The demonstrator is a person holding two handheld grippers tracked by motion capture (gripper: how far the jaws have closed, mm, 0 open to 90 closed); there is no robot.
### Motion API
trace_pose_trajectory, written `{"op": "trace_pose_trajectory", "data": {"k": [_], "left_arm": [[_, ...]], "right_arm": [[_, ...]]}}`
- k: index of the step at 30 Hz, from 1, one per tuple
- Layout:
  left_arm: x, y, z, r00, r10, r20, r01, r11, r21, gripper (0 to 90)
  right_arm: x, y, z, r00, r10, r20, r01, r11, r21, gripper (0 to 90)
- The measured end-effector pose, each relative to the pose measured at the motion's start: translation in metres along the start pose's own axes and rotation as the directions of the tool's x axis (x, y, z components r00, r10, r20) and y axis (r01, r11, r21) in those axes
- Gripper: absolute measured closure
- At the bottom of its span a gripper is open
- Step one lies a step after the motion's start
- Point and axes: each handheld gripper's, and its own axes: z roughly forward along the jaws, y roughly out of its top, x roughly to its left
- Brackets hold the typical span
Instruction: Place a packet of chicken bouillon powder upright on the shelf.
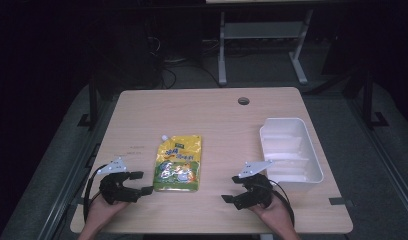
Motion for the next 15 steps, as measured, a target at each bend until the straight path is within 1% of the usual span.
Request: {"op": "trace_pose_trajectory", "data": {"k": [3,7,10,14,15], "left_arm": [[0.001,0.000,-0.001,1.0000,-0.006,0.000,0.006,1.0000,-0.005,19.7],[0.002,0.000,-0.002,0.9999,-0.010,-0.004,0.010,0.9999,-0.010,19.3],[0.002,0.000,-0.002,0.9999,-0.014,-0.004,0.014,0.9998,-0.011,19.3],[0.004,0.000,-0.001,0.9997,-0.023,-0.004,0.023,0.9997,-0.012,18.9],[0.004,0.000,-0.001,0.9997,-0.023,-0.004,0.023,0.9997,-0.012,18.6]], "right_arm": [[0.002,0.002,0.001,1.0000,0.001,-0.002,-0.001,1.000,-0.005,23.6],[0.004,0.006,0.003,0.9999,-0.009,-0.006,0.009,1.000,-0.005,23.5],[0.006,0.015,0.007,0.9999,-0.015,-0.008,0.015,1.000,-0.008,23.5],[0.003,0.026,0.013,0.9998,-0.013,-0.013,0.013,1.000,-0.012,23.6],[0.003,0.026,0.013,0.9998,-0.013,-0.013,0.013,1.000,-0.012,23.6]]}}
